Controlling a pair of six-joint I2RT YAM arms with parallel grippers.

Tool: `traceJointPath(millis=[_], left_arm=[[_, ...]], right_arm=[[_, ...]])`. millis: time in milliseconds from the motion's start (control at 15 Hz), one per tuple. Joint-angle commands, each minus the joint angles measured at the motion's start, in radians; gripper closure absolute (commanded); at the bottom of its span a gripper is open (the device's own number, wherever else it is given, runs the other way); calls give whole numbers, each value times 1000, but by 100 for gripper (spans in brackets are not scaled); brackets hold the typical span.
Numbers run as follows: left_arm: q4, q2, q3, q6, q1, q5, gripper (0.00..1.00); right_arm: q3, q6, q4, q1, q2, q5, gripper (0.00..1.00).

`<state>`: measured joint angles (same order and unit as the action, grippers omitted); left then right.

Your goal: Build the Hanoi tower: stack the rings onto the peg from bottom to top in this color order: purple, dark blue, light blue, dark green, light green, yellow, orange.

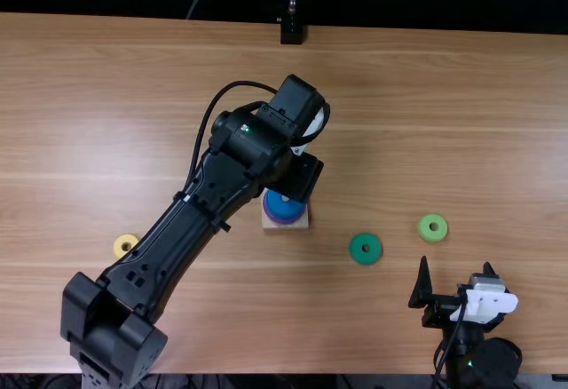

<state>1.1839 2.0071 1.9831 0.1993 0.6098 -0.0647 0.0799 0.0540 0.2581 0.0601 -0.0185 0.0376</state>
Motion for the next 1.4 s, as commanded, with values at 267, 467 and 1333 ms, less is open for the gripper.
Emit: traceJointPath(millis=[267,467,1333], left_arm=[[0,24,28,7,15,-14,0],[2,21,26,7,2,-88,0],[-122,-367,-75,1,-251,-86,0]], right_arm=[[-66,-1,69,12,19,1,0],[-66,-1,69,12,19,1,0],[-66,-1,69,12,19,1,0]])
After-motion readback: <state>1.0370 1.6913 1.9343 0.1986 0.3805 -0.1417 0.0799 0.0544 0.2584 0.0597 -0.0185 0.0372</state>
